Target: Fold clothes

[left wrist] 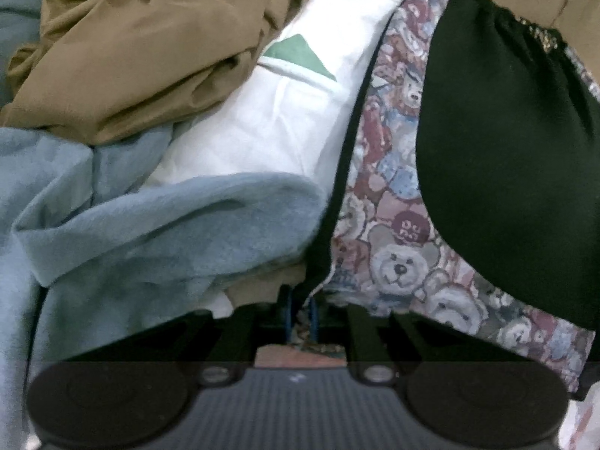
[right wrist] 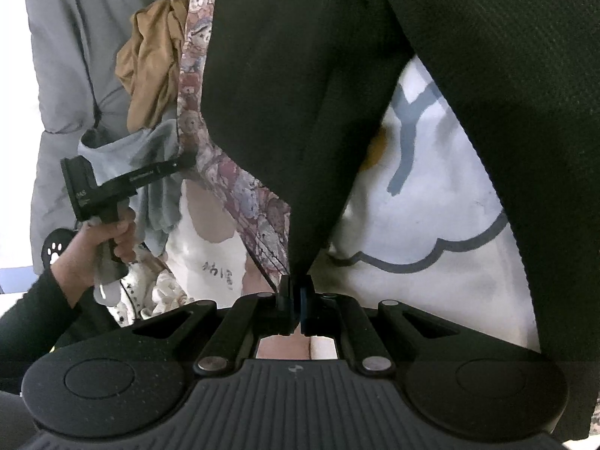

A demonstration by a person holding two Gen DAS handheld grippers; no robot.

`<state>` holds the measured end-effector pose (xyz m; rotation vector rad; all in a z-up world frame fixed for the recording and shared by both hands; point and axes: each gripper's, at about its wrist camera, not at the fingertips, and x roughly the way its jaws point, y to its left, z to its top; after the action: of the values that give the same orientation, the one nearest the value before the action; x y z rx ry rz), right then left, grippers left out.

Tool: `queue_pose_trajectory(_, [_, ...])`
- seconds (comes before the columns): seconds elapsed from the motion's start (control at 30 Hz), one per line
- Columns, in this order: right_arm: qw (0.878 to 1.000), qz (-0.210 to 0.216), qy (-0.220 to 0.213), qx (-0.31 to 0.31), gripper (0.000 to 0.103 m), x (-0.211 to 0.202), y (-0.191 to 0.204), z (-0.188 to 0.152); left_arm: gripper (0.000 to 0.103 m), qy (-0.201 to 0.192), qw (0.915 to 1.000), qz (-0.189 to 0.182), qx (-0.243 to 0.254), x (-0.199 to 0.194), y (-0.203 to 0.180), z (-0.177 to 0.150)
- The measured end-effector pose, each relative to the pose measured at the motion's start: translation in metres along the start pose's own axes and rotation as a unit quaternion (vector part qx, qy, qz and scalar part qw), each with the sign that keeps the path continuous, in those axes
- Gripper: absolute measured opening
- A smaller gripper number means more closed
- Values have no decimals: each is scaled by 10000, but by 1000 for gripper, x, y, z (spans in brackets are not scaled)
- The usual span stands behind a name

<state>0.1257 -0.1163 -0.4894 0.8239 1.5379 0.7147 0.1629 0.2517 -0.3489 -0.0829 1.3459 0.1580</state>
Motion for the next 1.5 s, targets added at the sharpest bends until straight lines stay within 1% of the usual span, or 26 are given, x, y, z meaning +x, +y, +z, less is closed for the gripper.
queue_pose_trajectory(0.07, [9999,-100,2,126,0,3,-5,-3,22,73,9998,192,45,-2,-4,2])
queue_pose_trajectory(0.17, [9991,-300,11,288,3,5,-3,-4,30,175,9988,460,64,-7,-9,4])
queue_pose_trajectory(0.2, [9992,-333,-10,236,4,2,0,-4,31,201,9983,535,77,-8,-11,4])
queue_pose_trajectory(0.33, [9994,-313,-141,-102,5,-19,11,1,29,297,9966,744,198,-16,-22,6])
queue_pose_trajectory(0.43, [9990,-362,-244,12,5,-34,5,8,31,326,9958,818,258,-23,-30,8])
queue_pose_trajectory(0.53, [9987,-259,-430,99,5,-49,0,12,32,315,9953,877,264,-33,-36,12])
queue_pose_trajectory(0.67, [9986,-95,-510,47,5,-61,-1,14,33,209,9947,956,320,-47,-40,22])
queue_pose_trajectory(0.73, [9984,18,-561,-3,5,-68,0,15,34,122,9947,978,311,-51,-45,31])
queue_pose_trajectory(0.8, [9979,105,-630,-93,5,-73,3,18,34,15,9947,982,303,-52,-52,45])
queue_pose_trajectory(0.87, [9972,111,-696,-252,5,-78,9,21,34,-106,9948,974,293,-61,-62,45])
queue_pose_trajectory(0.93, [9962,19,-790,-360,8,-87,11,24,35,-203,9946,968,328,-62,-69,55])
queue_pose_trajectory(0.97, [9958,-47,-824,-392,12,-90,12,25,35,-234,9941,991,373,-64,-72,59])
queue_pose_trajectory(1.03, [9949,-180,-886,-445,12,-98,14,28,35,-352,9937,999,365,-67,-77,66])
queue_pose_trajectory(1.13, [9931,-204,-1023,-528,12,-109,15,27,35,-617,9936,928,194,-70,-82,74])
queue_pose_trajectory(1.33, [9857,-397,-1421,-810,12,-139,24,31,35,-1040,9930,565,1,-67,-103,90])
queue_pose_trajectory(1.5, [9758,-584,-1873,-965,12,-163,25,38,35,-1290,9914,202,10,-58,-120,99])
